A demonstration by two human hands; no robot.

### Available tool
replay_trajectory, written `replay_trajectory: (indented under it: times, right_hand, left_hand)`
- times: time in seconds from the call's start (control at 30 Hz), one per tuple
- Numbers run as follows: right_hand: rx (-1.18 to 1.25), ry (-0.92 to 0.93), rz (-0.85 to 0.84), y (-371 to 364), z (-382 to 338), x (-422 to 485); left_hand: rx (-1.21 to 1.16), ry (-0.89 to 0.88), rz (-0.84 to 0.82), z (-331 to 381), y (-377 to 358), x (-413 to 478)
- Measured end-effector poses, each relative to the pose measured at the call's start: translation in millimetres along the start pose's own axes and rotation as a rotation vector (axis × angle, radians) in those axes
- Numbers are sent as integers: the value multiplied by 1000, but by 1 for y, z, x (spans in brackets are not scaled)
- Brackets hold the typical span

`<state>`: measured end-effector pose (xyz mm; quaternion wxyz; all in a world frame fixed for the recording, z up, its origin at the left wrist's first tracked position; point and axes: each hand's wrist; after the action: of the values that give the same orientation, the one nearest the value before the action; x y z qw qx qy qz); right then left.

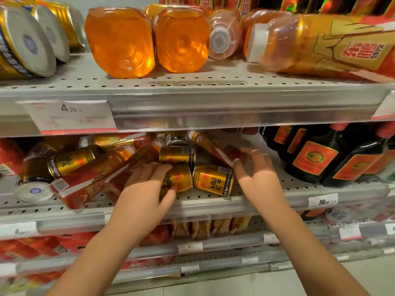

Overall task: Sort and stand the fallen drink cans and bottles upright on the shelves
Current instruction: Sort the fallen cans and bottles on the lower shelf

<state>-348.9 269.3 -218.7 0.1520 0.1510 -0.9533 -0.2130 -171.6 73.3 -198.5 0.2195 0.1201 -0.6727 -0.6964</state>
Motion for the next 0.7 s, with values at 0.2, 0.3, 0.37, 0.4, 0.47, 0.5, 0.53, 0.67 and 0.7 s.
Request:
replay_trajectory:
  times: [0.2, 0.3, 0.37, 0.4, 0.47, 0.5, 0.53, 0.67, 0.7]
  right_hand:
    - [-26, -58, -100, -4, 9, 26]
    - [-22, -48, -154, -4, 12, 31]
    - [-51, -63, -202, -1, 12, 38]
    - [-80, -62, -232, 1, 11, 43]
    - [-161, -57, -304, 2, 6, 52]
    - [-203, -64, -349, 1, 4, 57]
    - [-238, -81, -398, -1, 1, 63]
    - [-241, -194, -546, -9, -5, 82]
    - [-237, -206, -557, -9, -5, 84]
  left_hand:
    - [-16, 59, -24, 10, -5, -1]
    - [-67, 85, -12, 15, -10, -2]
    - [-80, 105, 14, 19, -12, -3]
    - [-80, 111, 24, 22, -13, -3]
    - [-85, 116, 42, 25, -15, -3]
    - [-88, 116, 50, 25, -15, -2]
    - [-88, 116, 54, 25, -16, -1]
    - [-98, 120, 52, 22, -17, 1]
    - [-100, 115, 49, 22, -17, 2]
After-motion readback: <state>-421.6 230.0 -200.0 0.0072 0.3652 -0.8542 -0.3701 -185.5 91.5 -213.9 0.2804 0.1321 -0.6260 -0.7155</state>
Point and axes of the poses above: each hand's wrist, its own x-axis towards the middle knuckle, its own y-axis out of the back of the hand, z = x × y, and after that the axes turned 12 degrees about x, right-handed
